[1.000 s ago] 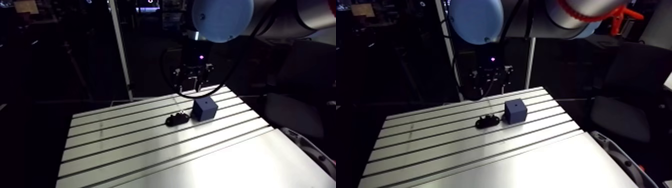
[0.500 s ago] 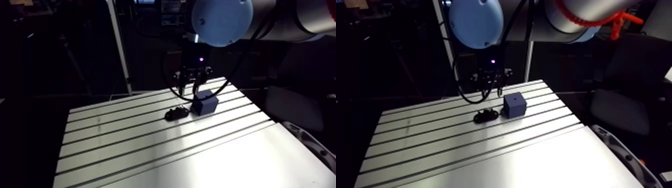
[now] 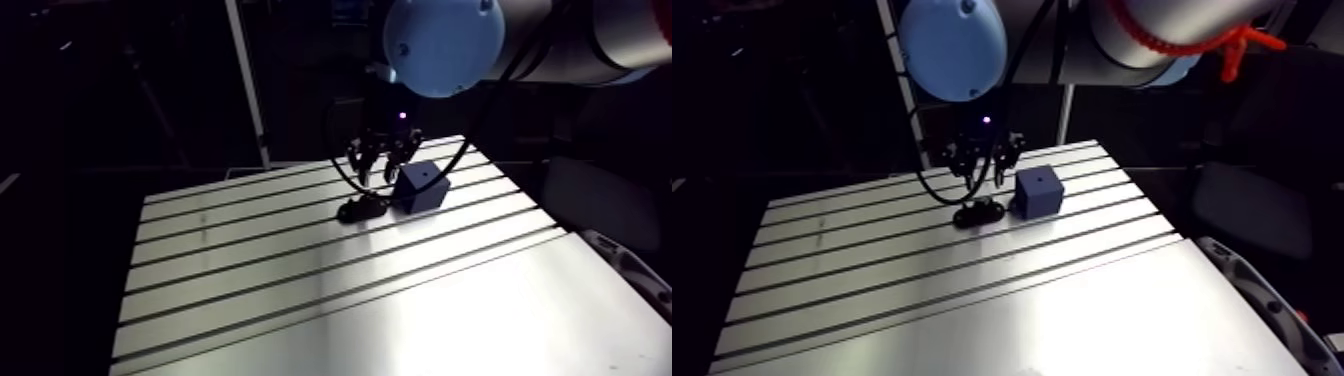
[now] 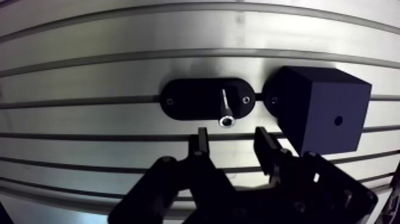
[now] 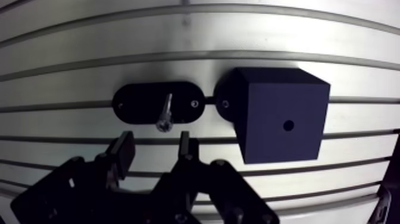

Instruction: Pick up the M10 bolt and insert it into the hole until fully seated.

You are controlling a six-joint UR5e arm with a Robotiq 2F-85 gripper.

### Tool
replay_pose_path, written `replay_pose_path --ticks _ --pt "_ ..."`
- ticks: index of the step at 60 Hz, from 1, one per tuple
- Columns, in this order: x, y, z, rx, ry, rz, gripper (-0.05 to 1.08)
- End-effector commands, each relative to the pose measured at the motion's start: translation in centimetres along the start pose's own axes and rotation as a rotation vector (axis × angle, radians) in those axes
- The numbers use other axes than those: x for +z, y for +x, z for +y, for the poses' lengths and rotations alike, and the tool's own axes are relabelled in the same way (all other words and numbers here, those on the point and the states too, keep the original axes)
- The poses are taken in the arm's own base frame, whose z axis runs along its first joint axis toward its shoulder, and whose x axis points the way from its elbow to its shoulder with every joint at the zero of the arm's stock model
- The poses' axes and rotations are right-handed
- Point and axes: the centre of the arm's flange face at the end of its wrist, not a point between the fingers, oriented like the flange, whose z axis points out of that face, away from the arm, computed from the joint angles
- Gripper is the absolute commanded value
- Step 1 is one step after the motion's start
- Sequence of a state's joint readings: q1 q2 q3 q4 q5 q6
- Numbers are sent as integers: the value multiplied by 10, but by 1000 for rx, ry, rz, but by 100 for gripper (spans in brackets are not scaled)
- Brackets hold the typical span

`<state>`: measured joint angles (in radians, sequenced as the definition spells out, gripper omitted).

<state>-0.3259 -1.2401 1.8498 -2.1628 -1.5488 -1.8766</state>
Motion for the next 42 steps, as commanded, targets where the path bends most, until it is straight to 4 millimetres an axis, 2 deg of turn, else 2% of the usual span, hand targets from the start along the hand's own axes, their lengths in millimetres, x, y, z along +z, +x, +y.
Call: replay_pose_path --ticks 1,42 --pt "6 2 -4 -9 -5 10 48" --pt "13 2 -2 -10 -4 -3 48"
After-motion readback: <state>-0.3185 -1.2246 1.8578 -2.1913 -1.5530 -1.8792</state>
